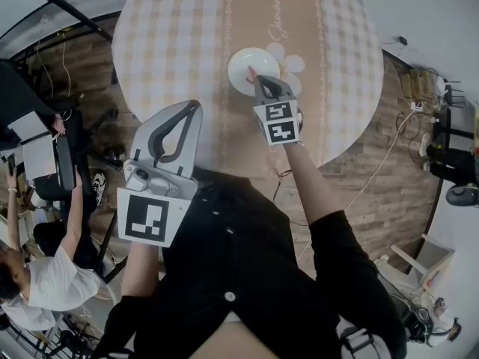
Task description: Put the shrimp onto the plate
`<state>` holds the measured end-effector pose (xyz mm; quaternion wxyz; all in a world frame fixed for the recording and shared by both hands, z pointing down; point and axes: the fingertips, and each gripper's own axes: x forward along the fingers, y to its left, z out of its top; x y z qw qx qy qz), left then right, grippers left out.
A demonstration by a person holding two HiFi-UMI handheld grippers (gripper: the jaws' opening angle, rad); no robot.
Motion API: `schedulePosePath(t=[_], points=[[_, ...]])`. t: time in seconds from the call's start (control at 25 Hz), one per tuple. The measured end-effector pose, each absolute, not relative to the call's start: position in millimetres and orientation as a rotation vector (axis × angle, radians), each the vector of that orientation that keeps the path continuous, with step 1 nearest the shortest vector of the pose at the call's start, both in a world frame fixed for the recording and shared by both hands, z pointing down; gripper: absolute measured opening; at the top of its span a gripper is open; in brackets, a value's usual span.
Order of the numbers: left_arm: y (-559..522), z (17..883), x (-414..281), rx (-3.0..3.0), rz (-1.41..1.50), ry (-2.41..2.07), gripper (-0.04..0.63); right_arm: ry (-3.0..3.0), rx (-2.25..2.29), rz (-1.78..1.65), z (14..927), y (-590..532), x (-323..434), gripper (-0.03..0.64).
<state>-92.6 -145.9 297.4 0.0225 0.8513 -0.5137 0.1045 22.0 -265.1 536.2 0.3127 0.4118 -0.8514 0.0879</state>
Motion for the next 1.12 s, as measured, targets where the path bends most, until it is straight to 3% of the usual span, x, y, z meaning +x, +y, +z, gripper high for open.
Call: schedulePosePath(t=[1.12], points=[[-139.7,264.0,-30.3,2.832,0.242,-1.439,0.003,-2.451,1.376,0.015,354.9,-192.2,83.4,0.003]])
